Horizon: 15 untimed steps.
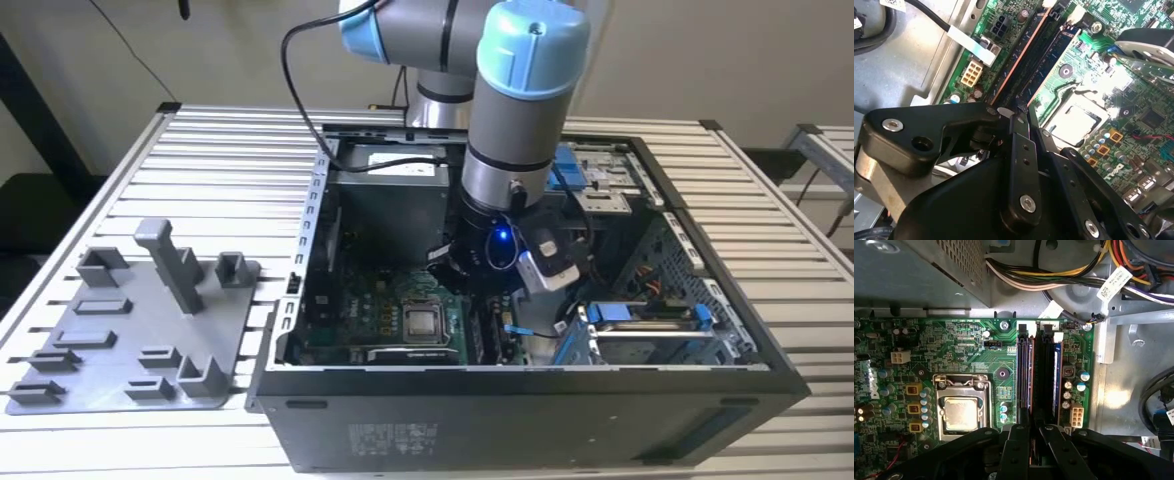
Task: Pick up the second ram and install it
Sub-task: 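Insert the second ram into the second slot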
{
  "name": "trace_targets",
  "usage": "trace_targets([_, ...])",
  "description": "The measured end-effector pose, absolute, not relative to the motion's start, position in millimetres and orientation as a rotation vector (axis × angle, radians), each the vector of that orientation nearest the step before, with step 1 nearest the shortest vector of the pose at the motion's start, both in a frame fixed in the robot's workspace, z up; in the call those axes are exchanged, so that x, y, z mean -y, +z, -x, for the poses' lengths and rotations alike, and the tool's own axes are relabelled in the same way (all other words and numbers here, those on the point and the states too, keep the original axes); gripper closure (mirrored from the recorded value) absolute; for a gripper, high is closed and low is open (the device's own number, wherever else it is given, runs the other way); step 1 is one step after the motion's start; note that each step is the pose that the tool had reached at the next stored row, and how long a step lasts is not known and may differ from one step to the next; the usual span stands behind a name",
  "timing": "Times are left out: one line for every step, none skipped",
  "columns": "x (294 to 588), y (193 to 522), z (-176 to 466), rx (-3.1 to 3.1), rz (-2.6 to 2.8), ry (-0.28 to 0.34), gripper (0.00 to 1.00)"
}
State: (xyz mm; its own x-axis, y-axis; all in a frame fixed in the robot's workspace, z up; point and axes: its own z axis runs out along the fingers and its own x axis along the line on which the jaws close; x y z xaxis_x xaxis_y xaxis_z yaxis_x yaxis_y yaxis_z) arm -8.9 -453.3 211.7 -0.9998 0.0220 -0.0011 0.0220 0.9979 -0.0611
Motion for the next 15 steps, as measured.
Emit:
trace_targets([453,212,9,-3.139,-0.035,-0.096,0.86])
trace_targets([453,212,9,-3.139,-0.035,-0.096,0.86])
trace_targets([453,212,9,-3.139,-0.035,-0.096,0.86])
trace_targets([453,211,9,-3.139,-0.035,-0.092,0.86])
trace_targets([453,211,9,-3.139,-0.035,-0.092,0.85])
trace_targets([453,211,9,-3.139,-0.035,-0.094,0.85])
trace_targets([453,211,9,-3.139,-0.035,-0.095,0.79])
trace_targets([453,212,9,-3.139,-0.035,-0.096,0.79])
trace_targets([453,212,9,-3.139,-0.035,-0.096,0.79])
trace_targets([453,212,9,-3.14,-0.035,-0.096,0.79])
trace_targets([453,214,9,-3.14,-0.035,-0.097,0.79])
trace_targets([453,217,9,-3.141,-0.036,-0.096,0.79])
trace_targets([453,222,9,-3.141,-0.037,-0.096,0.79])
trace_targets([453,226,9,-3.141,-0.038,-0.096,0.79])
trace_targets([453,231,9,-3.142,-0.039,-0.096,0.79])
